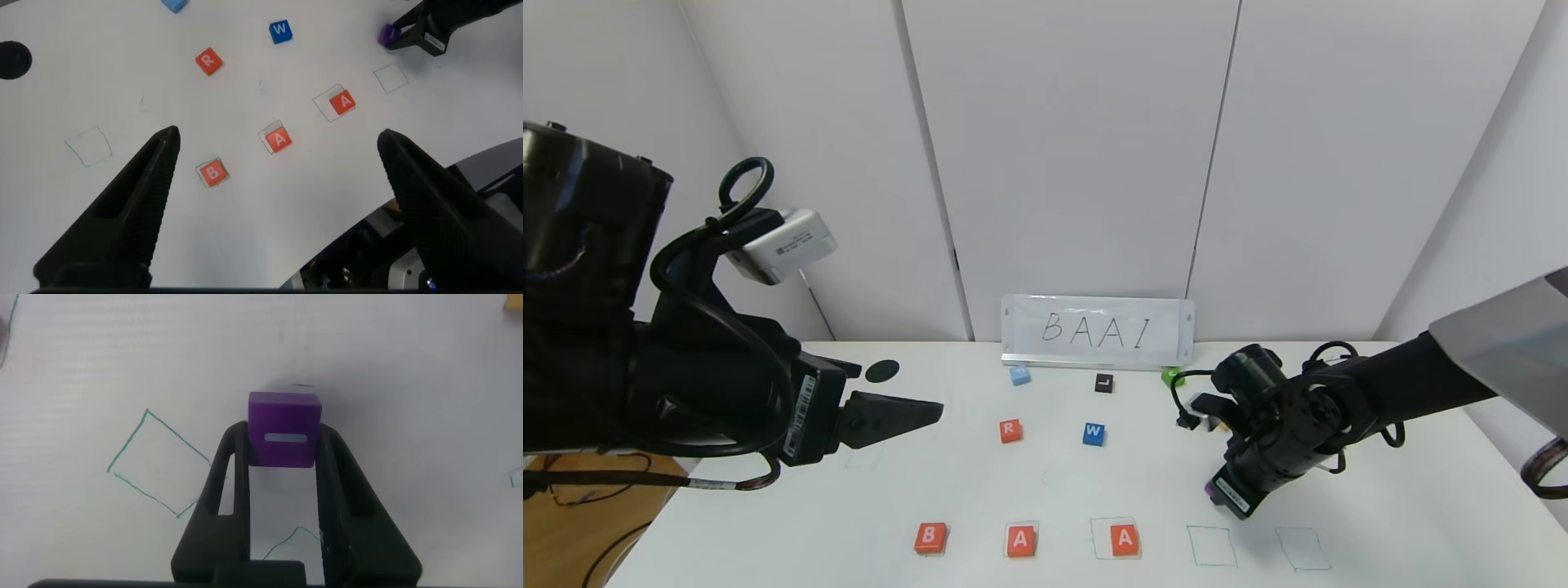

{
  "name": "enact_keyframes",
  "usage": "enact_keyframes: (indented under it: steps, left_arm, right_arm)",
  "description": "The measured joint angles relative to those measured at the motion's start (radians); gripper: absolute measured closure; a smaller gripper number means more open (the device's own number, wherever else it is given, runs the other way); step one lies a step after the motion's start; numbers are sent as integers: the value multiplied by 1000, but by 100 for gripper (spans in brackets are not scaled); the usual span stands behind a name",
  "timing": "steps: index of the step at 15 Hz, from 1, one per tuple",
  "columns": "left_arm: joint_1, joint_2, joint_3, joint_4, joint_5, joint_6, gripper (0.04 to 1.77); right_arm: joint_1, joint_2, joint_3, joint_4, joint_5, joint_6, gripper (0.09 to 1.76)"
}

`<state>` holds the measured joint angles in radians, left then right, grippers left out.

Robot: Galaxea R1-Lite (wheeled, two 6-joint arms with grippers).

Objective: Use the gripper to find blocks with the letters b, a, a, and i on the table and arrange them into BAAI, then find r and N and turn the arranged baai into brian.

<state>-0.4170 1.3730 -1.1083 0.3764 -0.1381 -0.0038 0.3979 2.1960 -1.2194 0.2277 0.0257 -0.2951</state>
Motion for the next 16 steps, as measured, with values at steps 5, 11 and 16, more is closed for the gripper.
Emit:
enact_keyframes:
  steps: [5,11,16]
  left_arm:
    - [-10,3,6,0,2,0,9]
    - [-11,6,9,-1,3,13,9]
    - [-11,9,10,0,10,14,9]
  right_arm:
    - [9,-69,13,82,0,-170,132]
    - [13,-125,31,160,107,-431,132]
    - [10,-113,38,154,137,-559,132]
